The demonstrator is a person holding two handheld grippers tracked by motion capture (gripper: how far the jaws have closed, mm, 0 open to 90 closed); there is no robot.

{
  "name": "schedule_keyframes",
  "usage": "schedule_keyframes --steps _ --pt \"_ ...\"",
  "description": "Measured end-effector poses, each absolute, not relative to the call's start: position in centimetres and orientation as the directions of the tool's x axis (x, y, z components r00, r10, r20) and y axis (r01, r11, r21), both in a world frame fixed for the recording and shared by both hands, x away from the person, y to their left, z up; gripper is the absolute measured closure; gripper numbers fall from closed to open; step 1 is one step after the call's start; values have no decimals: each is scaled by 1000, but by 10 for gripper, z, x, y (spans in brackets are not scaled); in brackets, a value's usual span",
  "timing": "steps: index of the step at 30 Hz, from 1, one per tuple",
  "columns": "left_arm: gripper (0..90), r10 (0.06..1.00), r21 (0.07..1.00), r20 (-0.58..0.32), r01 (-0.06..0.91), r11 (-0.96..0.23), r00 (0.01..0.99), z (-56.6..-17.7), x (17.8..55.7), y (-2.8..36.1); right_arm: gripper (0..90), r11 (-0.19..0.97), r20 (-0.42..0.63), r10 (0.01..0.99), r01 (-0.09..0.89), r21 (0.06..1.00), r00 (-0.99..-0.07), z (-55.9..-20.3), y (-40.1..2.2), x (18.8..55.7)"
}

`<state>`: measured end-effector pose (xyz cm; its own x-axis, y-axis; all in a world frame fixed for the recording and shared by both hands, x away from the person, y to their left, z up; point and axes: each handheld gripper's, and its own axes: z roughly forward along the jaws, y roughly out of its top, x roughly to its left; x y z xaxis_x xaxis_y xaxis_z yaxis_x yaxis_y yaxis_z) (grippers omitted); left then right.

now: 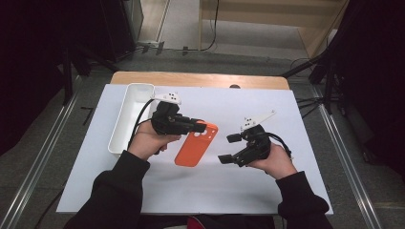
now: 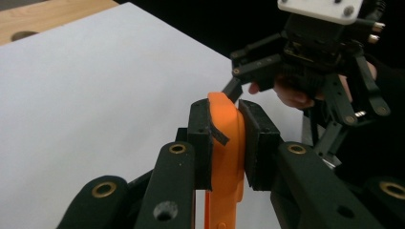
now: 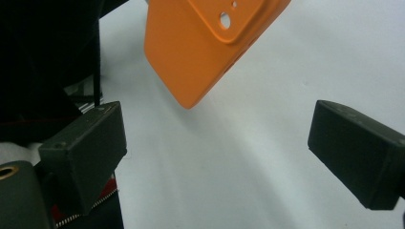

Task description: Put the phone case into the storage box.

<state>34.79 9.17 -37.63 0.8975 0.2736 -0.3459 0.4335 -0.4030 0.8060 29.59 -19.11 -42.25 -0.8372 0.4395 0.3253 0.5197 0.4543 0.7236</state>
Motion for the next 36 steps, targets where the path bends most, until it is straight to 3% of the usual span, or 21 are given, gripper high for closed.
schedule_keyframes --steps 18,36 --pt "762 169 802 -318 360 -477 933 -382 341 87 77 491 262 347 412 768 -901 -414 -191 292" --pt "762 98 768 -383 375 -519 919 -387 341 81 79 501 292 304 413 761 -907 -412 -188 296"
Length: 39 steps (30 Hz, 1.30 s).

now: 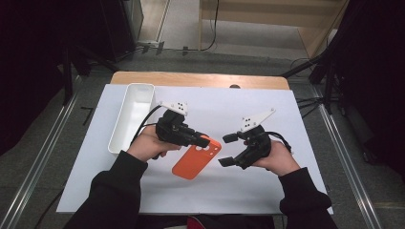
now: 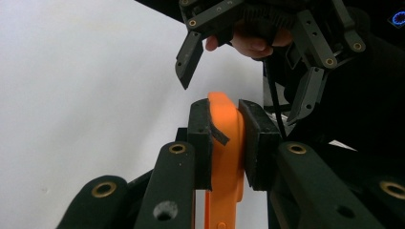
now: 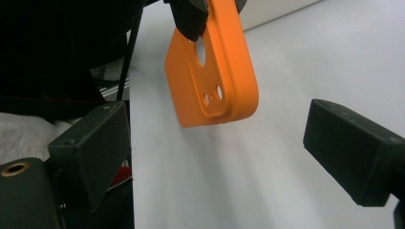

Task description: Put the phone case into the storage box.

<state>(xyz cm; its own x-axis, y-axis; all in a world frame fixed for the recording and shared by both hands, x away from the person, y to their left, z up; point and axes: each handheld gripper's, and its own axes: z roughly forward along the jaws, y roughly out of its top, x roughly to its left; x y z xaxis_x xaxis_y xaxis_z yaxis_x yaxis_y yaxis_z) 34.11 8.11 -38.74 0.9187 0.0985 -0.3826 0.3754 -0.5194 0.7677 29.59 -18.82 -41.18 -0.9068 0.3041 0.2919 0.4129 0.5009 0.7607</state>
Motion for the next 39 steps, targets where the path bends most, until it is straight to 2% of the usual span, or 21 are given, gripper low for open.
schedule_keyframes --steps 12,13,14,20,22,26,35,39 --pt "762 86 762 -408 391 -516 909 -389 343 80 80 504 317 272 415 757 -909 -413 -182 307" --pt "762 84 764 -405 387 -516 911 -389 343 80 89 504 323 275 422 754 -906 -413 -182 307" --pt "762 81 764 -408 389 -515 909 -389 344 80 150 508 323 271 420 753 -907 -413 -182 308" --pt "761 74 761 -413 388 -520 908 -391 344 80 156 502 351 256 435 748 -900 -414 -181 312" --pt "761 72 760 -416 390 -520 907 -392 345 80 214 500 359 253 439 747 -899 -414 -181 312" --pt "762 68 760 -418 390 -519 906 -392 345 79 274 495 378 244 449 744 -893 -415 -181 314" --pt "761 43 762 -421 379 -525 906 -393 344 78 519 492 409 207 456 741 -889 -418 -182 318" --pt "761 38 759 -428 382 -527 903 -393 344 78 589 490 421 182 453 745 -889 -418 -183 318"
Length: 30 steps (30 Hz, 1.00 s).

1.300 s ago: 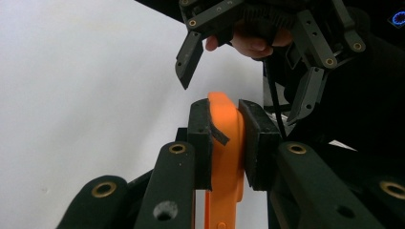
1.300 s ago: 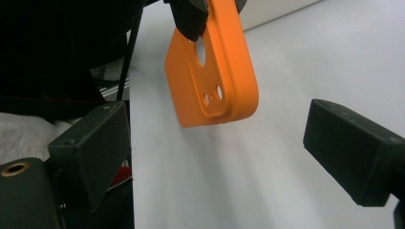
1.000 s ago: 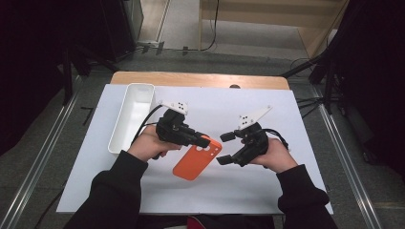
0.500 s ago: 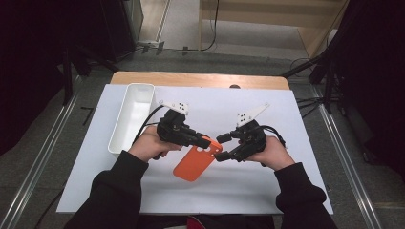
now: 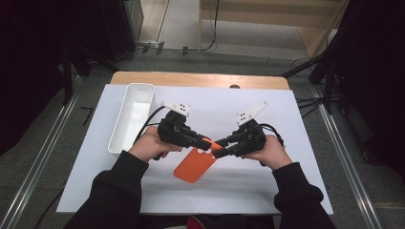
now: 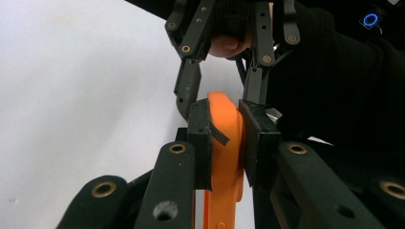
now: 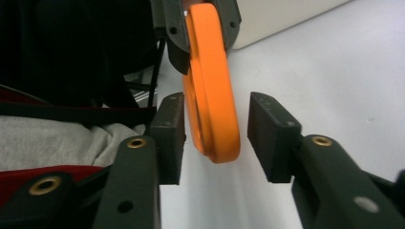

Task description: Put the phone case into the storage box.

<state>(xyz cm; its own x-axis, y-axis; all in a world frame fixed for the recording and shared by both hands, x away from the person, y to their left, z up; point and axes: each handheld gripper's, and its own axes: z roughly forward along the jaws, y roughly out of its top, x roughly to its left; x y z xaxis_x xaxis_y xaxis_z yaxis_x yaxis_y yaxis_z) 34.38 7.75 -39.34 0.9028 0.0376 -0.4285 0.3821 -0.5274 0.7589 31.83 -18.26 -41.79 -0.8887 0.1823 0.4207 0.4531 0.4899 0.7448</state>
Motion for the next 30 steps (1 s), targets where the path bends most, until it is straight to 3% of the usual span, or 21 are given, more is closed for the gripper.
schedule_keyframes --steps 9,30 --pt "761 10 762 -426 364 -536 905 -394 342 74 715 500 447 129 447 742 -885 -423 -180 319" --pt "748 -4 748 -455 379 -545 891 -397 344 75 746 521 449 99 431 737 -888 -423 -178 320"
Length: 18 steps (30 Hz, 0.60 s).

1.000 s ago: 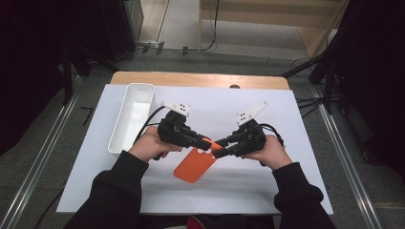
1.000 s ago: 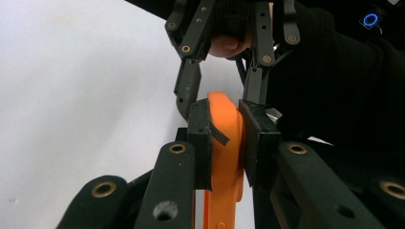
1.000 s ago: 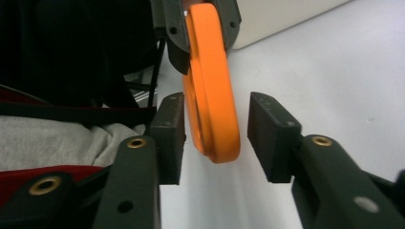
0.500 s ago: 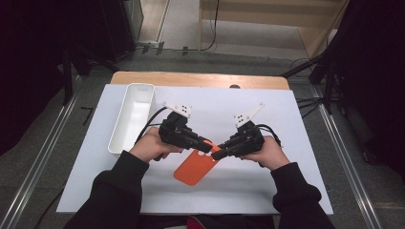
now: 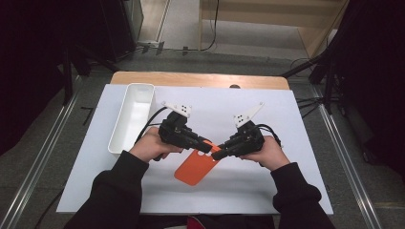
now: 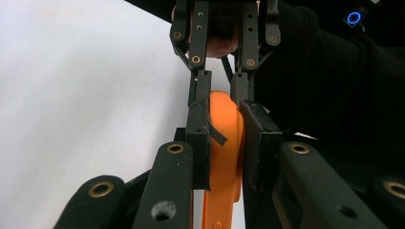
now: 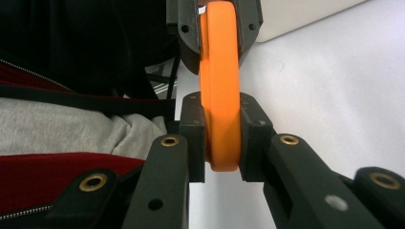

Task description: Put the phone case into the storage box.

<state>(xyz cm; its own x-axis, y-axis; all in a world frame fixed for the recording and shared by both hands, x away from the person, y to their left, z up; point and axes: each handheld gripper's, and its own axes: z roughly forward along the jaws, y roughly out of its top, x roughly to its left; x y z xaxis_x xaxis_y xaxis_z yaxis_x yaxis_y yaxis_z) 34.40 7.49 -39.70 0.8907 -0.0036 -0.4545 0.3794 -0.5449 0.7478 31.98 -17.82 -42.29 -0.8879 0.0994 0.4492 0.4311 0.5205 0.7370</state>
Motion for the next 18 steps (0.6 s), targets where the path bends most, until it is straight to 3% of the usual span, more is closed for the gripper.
schedule_keyframes --steps 5,11,18 --pt "704 -2 747 -453 378 -547 891 -398 345 74 750 526 451 97 430 734 -887 -423 -178 320" --pt "432 16 770 -422 368 -521 907 -396 344 74 752 531 459 116 446 721 -881 -422 -180 320" --pt "284 84 800 -391 384 -461 916 -392 347 79 752 516 479 152 483 707 -864 -419 -183 322"
